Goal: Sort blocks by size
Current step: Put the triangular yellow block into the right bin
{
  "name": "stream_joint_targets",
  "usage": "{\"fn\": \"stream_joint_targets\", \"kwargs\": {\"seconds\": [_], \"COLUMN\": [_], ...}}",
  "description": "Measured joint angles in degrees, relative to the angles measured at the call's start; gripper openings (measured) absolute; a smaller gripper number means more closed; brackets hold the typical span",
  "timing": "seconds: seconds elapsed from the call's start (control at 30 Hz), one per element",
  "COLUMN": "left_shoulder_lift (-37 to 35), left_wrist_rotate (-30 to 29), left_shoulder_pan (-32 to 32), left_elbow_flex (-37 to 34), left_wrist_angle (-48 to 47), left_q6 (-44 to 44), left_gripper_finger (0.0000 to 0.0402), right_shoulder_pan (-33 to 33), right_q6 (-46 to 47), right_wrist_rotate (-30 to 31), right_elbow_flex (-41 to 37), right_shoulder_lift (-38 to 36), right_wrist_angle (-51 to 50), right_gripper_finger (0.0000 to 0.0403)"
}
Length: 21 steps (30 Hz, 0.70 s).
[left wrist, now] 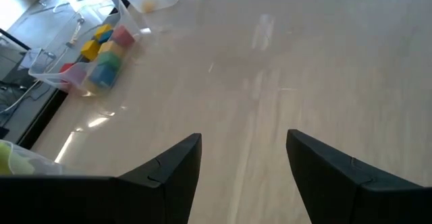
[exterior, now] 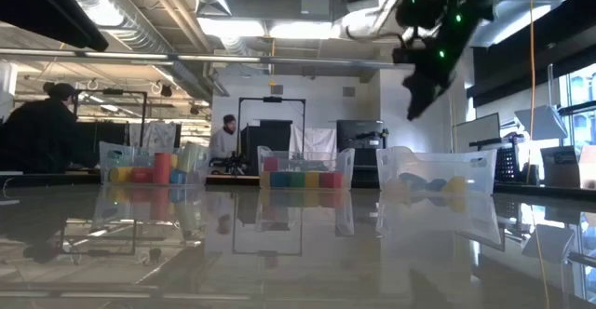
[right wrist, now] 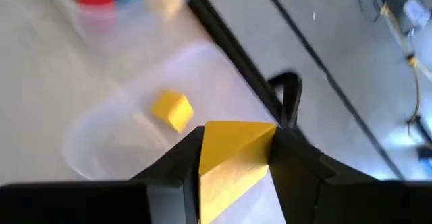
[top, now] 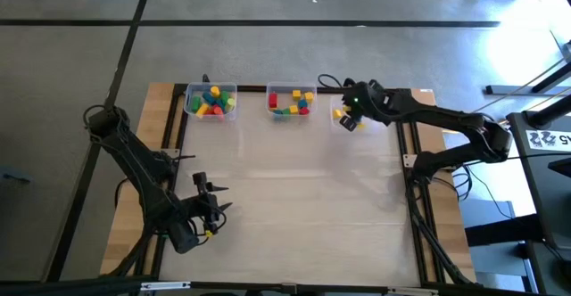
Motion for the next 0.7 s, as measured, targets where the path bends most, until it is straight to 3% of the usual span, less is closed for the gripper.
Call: {"fn": "stream_joint_targets", "kwargs": {"seconds": [0.47,0.7], "left_shoulder_lift": [0.00,0.02], "left_wrist_rotate": [-0.05,-0.07], "left_shoulder_pan": [0.02,0.02], "left_elbow_flex": [0.00,0.00], "left_wrist_angle": [0.00,0.02], "left_q6": [0.00,-0.28], "left_gripper_finger": [0.0213,0.0213], "right_shoulder_pan": [-3.74,-3.70], "right_q6": [1.62,3.55], "right_wrist_rotate": [0.32,0.15], "right_elbow_flex": [-10.91,-11.47], "right_shoulder_lift": [0.01,0.01], "right_wrist_angle": [6.55,6.61], "right_gripper_finger": [0.0146,0.0231]}}
